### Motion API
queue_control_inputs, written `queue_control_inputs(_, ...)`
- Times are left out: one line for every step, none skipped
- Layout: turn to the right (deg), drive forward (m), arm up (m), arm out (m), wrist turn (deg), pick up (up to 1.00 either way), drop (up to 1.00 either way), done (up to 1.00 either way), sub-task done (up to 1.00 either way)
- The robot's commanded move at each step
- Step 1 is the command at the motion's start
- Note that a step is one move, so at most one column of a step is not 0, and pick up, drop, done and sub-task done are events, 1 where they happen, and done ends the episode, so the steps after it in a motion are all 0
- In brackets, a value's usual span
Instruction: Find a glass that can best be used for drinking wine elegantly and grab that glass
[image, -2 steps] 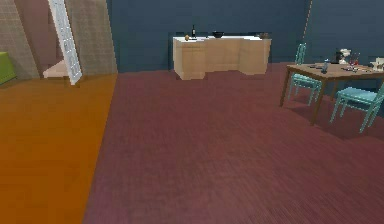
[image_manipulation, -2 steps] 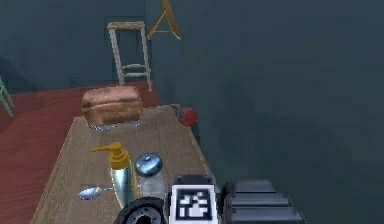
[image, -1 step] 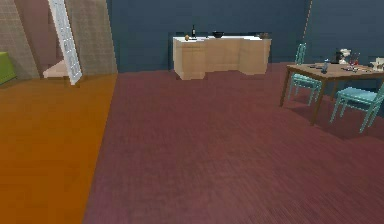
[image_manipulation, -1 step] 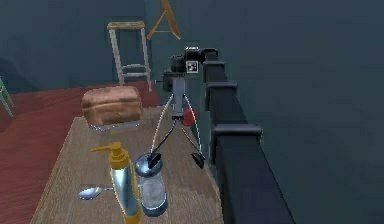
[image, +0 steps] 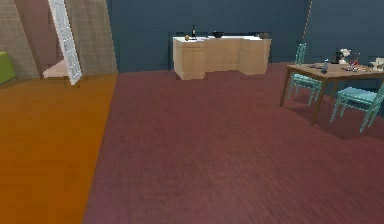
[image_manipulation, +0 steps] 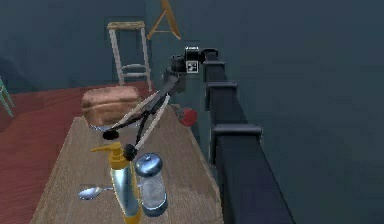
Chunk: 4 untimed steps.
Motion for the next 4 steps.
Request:
queue_control_inputs(0.0,0.0,0.0,0.0,45.0,0.0,0.0,0.0,0.0)
queue_control_inputs(0.0,0.0,0.0,0.0,45.0,0.0,0.0,0.0,0.0)
queue_control_inputs(0.0,0.0,0.0,0.0,45.0,0.0,0.0,0.0,0.0)
queue_control_inputs(0.0,0.0,-0.12,0.0,0.0,0.0,0.0,0.0,0.0)
